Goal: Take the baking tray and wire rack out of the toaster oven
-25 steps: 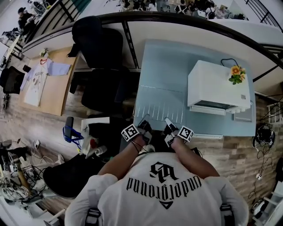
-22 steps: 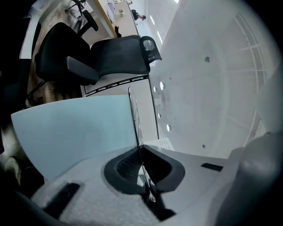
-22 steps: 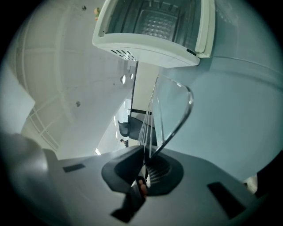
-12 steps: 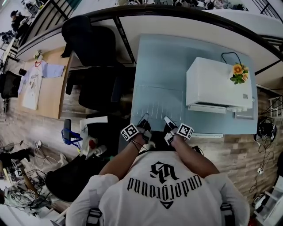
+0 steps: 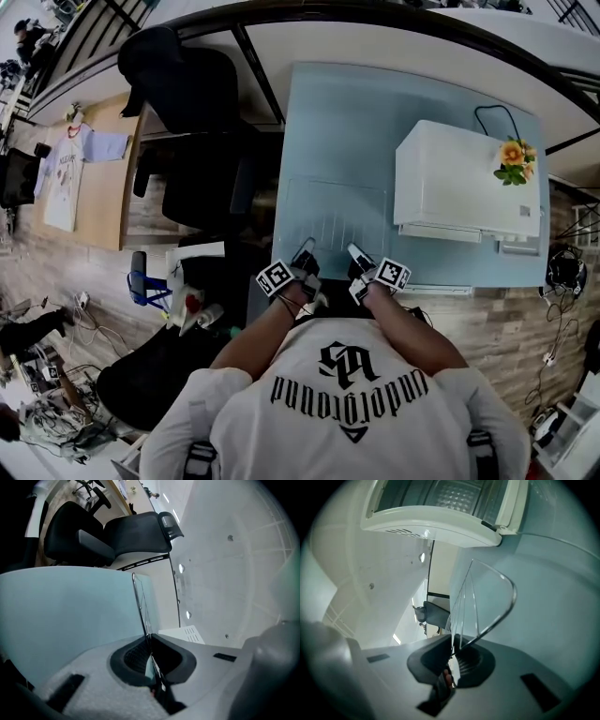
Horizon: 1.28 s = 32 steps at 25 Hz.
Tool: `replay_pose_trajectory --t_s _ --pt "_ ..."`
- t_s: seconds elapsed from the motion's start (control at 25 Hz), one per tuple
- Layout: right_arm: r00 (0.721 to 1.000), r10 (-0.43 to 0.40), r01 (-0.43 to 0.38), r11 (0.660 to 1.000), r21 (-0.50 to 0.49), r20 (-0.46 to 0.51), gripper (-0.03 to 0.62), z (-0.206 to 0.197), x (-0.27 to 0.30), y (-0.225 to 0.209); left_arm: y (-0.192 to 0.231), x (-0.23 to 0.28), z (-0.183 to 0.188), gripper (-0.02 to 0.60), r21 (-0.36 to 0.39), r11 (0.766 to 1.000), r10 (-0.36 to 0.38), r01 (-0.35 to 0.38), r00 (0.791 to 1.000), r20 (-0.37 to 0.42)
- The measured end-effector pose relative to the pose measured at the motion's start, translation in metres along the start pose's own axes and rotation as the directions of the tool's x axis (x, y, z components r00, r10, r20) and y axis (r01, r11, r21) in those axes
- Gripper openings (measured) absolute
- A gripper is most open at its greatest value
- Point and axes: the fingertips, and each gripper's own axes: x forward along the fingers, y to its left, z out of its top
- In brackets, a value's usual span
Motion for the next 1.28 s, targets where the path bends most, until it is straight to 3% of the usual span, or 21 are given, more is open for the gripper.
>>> replay_pose_trajectory --t_s 0.76,1.04,1.28 --pt "0.997 -0.033 0.030 0.999 -0.042 -0.073 0.026 0.020 0.016 -0.021 0.022 0.024 0.001 0.014 -0.034 0.998 0.050 -0.050 0.999 -0.001" --pt "0.994 -0.051 0.048 0.998 -0.033 -0.102 0.029 0.022 0.018 -0.023 0.023 0.031 0.000 0.028 0.026 0.996 0.083 -0.082 0.996 -0.039" --pt "0.989 -0.052 0.036 0.993 -0.115 -0.138 0.127 0.021 0.022 -0.018 0.018 0.032 -0.003 0.109 0.072 0.995 0.080 -0.074 0.993 -0.083"
